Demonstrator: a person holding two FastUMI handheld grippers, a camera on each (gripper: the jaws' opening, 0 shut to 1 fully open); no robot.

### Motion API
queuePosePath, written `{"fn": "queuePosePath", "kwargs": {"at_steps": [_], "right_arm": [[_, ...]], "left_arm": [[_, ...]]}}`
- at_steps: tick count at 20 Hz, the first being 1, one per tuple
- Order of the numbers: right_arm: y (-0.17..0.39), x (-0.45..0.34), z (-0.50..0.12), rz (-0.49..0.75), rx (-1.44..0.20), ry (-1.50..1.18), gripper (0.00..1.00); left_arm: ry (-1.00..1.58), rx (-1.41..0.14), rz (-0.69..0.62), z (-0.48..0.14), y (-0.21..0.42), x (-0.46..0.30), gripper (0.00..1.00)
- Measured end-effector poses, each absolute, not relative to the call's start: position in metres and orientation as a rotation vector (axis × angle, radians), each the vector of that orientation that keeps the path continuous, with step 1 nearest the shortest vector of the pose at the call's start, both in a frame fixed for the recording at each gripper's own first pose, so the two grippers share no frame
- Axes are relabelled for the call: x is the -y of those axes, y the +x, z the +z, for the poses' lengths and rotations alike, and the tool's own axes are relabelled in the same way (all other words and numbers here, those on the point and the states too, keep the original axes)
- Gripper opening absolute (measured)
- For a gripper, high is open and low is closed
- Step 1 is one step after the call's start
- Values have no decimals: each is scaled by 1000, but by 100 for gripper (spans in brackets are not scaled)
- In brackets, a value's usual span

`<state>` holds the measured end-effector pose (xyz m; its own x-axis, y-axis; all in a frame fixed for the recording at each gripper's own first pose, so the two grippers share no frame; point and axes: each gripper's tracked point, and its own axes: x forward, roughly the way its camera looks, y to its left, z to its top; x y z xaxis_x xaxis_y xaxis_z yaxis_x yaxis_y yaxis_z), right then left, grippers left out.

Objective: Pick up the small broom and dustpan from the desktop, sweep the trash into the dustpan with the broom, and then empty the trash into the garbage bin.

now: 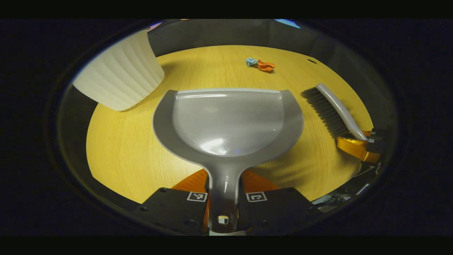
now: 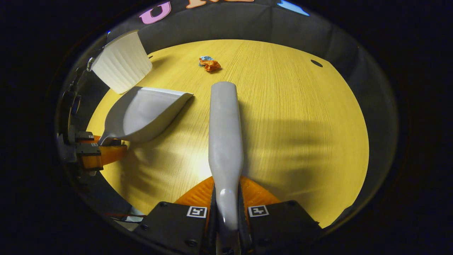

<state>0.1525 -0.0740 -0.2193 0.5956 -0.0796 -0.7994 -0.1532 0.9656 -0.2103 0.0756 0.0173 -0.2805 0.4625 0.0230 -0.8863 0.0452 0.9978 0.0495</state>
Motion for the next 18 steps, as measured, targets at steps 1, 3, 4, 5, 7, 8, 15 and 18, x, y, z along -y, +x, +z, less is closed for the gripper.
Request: {"fn": "queuePosePath", "kwargs": {"at_steps": [1,3,4,5,7,8,15,18], "right_arm": [[153,73,-218,52,-926,-258,27],[155,67,-208,72,-893,-232,27],[159,63,-202,83,-873,-226,26],[162,61,-196,95,-854,-225,26],[167,57,-179,121,-811,-239,25],[167,56,-169,130,-790,-249,26],[186,47,-88,152,-670,-325,22],[214,43,-76,104,-662,-367,25]], "left_arm": [[66,-1092,-24,-281,73,-16,24],[46,-1086,-38,-281,68,-16,24],[33,-1079,-40,-275,65,-18,24],[20,-1065,-44,-269,67,-18,24],[24,-1038,-48,-258,72,-18,24],[50,-1014,-49,-250,71,-24,24],[151,-950,-136,-191,77,-47,24],[211,-975,-212,-193,96,-57,24]]}}
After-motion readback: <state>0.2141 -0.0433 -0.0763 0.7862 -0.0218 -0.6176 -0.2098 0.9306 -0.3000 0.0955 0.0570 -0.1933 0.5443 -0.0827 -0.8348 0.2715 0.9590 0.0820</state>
